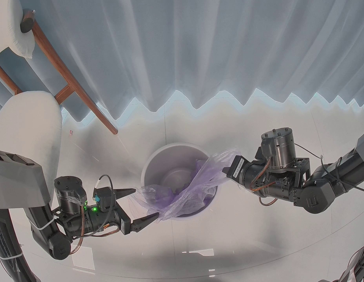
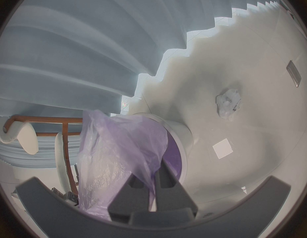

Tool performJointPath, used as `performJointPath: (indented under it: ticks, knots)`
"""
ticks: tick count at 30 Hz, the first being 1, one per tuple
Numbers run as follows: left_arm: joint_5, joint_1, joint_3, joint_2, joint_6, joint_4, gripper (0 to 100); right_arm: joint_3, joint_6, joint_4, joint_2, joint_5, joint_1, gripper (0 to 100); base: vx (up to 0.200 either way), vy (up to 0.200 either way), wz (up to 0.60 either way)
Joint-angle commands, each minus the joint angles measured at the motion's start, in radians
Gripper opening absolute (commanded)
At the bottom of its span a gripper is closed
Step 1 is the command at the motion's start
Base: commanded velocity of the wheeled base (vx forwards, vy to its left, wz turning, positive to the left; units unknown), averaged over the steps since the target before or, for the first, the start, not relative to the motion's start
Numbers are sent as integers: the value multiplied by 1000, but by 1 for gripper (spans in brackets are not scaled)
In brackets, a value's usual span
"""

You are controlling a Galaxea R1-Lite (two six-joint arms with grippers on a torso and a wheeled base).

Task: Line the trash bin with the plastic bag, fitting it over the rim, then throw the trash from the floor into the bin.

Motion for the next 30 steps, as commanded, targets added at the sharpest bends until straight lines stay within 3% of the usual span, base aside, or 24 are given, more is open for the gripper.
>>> performJointPath:
  ticks: [1,8,15,16,24,30]
  knots:
    - [11,-9,-68,56,1,6,100,10,0,-1,-7,0,2,0,0,0,0]
    - [32,-71,-85,91,-11,5,100,8,2,1,-7,-8,-1,0,0,0,0]
    - [23,-12,-79,91,-6,5,100,13,5,-1,-1,-8,0,0,0,0,0]
    - [20,-14,-79,91,-6,5,0,13,5,-1,1,-8,0,0,0,0,0]
    - [15,-25,-71,102,-29,-9,0,16,11,-1,-12,-8,2,0,0,0,0]
    - [-46,12,-59,96,-95,-32,0,23,26,-1,-38,-9,0,0,0,0,0]
